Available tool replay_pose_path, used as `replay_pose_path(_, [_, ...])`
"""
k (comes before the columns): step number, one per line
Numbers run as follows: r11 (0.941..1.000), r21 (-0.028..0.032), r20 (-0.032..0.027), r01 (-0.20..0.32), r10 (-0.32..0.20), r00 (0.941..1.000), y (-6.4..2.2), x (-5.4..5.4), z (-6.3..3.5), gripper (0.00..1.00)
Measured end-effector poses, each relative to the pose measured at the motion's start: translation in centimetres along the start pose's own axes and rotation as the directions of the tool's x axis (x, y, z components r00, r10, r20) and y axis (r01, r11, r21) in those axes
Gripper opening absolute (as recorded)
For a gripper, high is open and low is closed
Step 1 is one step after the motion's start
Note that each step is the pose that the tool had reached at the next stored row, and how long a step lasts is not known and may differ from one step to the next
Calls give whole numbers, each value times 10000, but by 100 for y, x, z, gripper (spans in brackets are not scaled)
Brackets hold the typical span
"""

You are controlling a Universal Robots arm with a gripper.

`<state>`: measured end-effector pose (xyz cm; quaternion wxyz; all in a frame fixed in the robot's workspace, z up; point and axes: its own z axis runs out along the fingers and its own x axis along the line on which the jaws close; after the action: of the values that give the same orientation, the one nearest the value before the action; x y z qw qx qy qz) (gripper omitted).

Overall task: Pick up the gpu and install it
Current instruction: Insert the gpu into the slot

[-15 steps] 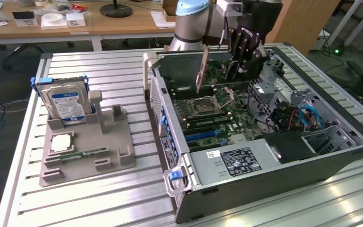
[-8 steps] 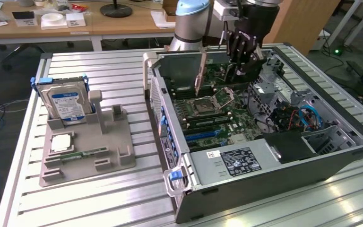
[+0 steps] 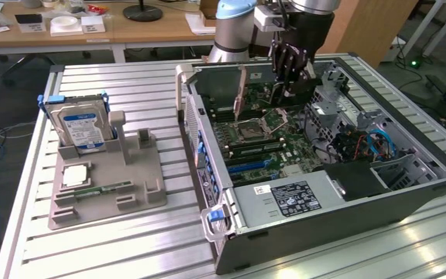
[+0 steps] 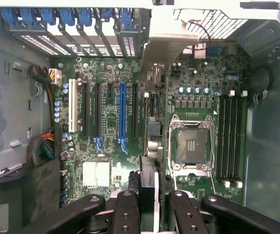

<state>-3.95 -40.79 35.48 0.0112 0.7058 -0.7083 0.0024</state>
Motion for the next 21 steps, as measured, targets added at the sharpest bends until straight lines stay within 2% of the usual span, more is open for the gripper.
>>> replay_pose_path(3, [10000, 0, 1, -1, 1, 10000, 1, 14, 16, 28])
replay_pose_path(5, [10000, -1, 33, 0, 0, 10000, 0, 33, 22, 28])
replay_pose_path(8, [10000, 0, 199, 2, -2, 9998, 1, 52, 32, 28])
replay_pose_path(11, [10000, 0, 203, 0, 0, 9998, 3, 53, 34, 28])
replay_pose_path(18, [10000, -1, 201, 10, -10, 9998, 91, 57, 41, 28])
replay_pose_path(21, [10000, -1, 200, 16, -16, 9998, 92, 104, 43, 28])
